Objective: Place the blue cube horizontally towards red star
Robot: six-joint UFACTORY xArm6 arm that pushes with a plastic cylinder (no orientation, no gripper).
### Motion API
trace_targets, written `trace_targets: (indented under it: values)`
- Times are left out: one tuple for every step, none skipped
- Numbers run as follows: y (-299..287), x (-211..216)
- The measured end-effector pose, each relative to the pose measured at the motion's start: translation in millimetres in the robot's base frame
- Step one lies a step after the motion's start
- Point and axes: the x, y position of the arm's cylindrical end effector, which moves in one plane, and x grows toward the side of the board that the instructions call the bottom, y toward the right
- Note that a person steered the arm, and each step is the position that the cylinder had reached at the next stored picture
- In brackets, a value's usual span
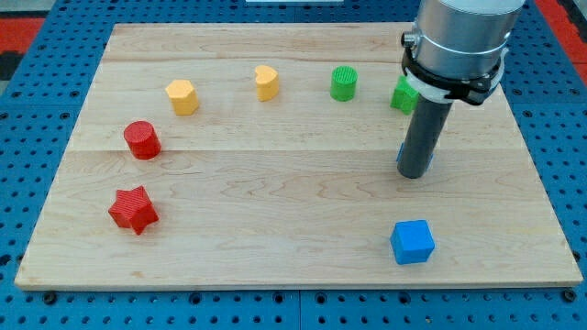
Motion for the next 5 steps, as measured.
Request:
trace_targets:
  values:
    - [15,-5]
    - [25,-6]
    - [50,43]
    - [79,88]
    - [71,127]
